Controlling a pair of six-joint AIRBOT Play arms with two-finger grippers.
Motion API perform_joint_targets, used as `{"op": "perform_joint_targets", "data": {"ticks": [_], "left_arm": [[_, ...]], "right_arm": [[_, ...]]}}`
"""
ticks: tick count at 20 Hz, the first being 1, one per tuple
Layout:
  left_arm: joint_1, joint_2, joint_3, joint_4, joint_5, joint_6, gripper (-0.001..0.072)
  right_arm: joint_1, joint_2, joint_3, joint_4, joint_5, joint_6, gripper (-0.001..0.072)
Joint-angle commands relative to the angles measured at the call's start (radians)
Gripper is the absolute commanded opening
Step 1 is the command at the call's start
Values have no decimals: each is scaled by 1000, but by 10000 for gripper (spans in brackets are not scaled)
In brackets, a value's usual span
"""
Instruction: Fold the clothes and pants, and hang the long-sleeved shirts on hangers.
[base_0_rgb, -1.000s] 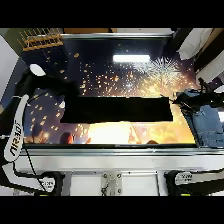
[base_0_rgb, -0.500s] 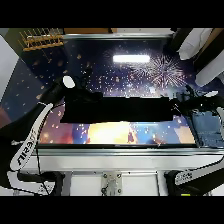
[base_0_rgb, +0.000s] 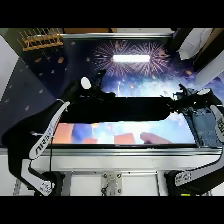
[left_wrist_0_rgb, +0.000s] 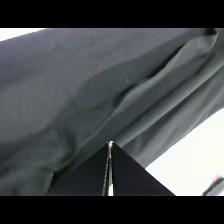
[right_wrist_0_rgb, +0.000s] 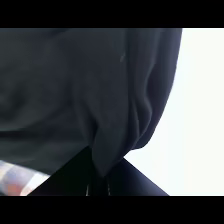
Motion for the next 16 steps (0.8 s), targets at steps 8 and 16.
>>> {"op": "perform_joint_targets", "data": {"ticks": [8,16], "left_arm": [[-119,-374,437,1,-141,-16,9],[-144,-426,463,0,-131,-27,9]], "right_arm": [[176,161,520,-332,375,277,14],[451,161,688,-359,391,328,14]]}}
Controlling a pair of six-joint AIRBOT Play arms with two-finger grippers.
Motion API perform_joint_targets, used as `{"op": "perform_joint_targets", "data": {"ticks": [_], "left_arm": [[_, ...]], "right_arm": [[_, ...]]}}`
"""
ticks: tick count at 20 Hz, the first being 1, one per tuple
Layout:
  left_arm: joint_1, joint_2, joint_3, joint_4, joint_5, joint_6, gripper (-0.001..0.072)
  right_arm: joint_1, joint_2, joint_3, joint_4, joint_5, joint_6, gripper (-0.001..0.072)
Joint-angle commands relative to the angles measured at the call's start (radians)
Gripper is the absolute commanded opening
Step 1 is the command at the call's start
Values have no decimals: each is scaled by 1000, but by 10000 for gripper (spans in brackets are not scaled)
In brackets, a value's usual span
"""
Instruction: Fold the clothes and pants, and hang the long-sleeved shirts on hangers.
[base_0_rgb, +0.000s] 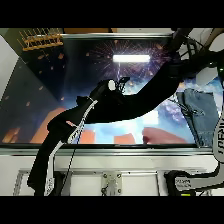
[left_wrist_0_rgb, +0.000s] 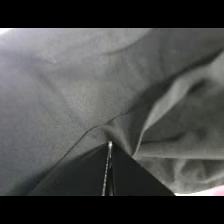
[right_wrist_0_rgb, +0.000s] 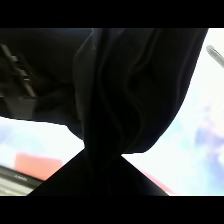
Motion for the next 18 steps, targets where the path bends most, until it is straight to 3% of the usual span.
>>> {"op": "perform_joint_targets", "data": {"ticks": [1,7,18], "left_arm": [[-5,-11,-10,0,2,-4,9],[37,32,35,14,3,-14,8],[407,249,35,64,-102,-13,8]], "right_arm": [[115,1,59,-17,7,29,14],[237,0,69,-19,-29,62,14],[506,-85,69,-14,-252,237,15]]}}
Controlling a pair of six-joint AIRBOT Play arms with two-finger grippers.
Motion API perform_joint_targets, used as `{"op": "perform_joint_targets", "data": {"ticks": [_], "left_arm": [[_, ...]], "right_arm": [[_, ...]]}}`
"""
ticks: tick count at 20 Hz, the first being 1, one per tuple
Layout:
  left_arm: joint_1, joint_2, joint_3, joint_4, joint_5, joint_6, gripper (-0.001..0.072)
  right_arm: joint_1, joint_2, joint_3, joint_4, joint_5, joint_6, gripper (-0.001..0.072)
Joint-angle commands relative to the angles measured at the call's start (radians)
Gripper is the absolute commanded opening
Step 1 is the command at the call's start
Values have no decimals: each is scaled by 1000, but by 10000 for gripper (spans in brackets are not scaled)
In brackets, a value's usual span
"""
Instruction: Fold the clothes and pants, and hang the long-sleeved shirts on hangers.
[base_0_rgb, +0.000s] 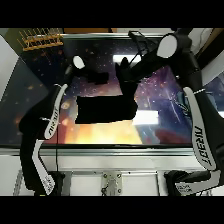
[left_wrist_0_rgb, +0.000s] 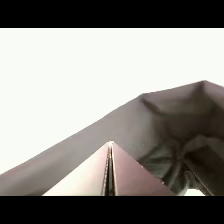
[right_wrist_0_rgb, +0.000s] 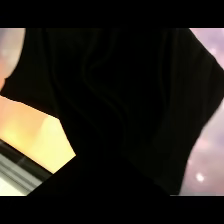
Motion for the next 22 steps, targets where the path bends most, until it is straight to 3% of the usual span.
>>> {"op": "perform_joint_targets", "data": {"ticks": [1,6,10,11,12,13,14,15,17,22], "left_arm": [[129,66,1,5,-53,0,8],[257,125,1,5,-100,4,9],[311,152,-1,4,-119,12,9],[319,165,-16,3,-112,12,9],[325,179,-41,3,-98,14,8],[325,192,-61,4,-87,15,8],[330,203,-82,4,-77,23,9],[336,214,-100,4,-67,35,8],[341,235,-123,5,-61,44,8],[350,390,-349,5,37,76,9]], "right_arm": [[106,-57,1,2,-106,81,14],[222,-192,1,7,-241,159,15],[287,-319,1,84,-393,159,23],[302,-350,1,117,-443,158,74],[315,-377,1,151,-491,158,292],[324,-402,1,215,-541,142,566],[329,-415,1,299,-573,92,662],[329,-414,1,375,-594,25,654],[306,-374,1,382,-585,-13,654],[132,-205,-105,75,-344,-30,654]]}}
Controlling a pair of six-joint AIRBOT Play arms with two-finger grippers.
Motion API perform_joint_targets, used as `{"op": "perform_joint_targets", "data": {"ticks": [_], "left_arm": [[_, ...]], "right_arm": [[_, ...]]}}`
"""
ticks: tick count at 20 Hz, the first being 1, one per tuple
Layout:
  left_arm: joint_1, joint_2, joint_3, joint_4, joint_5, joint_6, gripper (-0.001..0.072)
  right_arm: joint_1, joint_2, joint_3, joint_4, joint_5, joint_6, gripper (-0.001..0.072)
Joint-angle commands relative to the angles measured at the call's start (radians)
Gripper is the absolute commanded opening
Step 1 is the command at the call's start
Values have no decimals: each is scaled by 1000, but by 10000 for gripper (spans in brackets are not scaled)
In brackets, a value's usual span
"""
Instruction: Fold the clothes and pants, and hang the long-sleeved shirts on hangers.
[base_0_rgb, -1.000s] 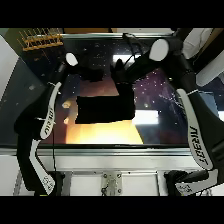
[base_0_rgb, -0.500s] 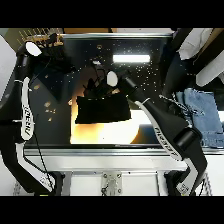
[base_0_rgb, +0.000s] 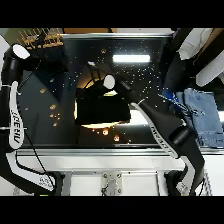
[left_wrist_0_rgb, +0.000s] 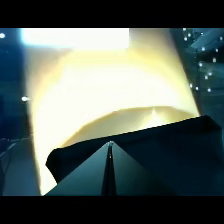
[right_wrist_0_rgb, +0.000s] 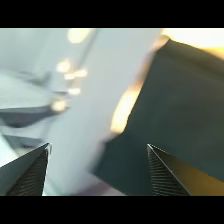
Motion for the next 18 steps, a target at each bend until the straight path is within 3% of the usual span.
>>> {"op": "perform_joint_targets", "data": {"ticks": [1,4,7,14,18], "left_arm": [[-3,116,-184,0,74,22,8],[-38,218,-370,-1,87,61,9],[-90,291,-505,-1,101,78,9],[-199,320,-596,-2,129,77,9],[-212,320,-596,-7,153,77,9]], "right_arm": [[-141,116,-130,-167,169,-42,655],[-322,195,-341,-163,254,-116,655],[-466,195,-500,-101,231,-146,654],[-535,35,-593,408,153,-505,656],[-481,-15,-592,575,132,-586,654]]}}
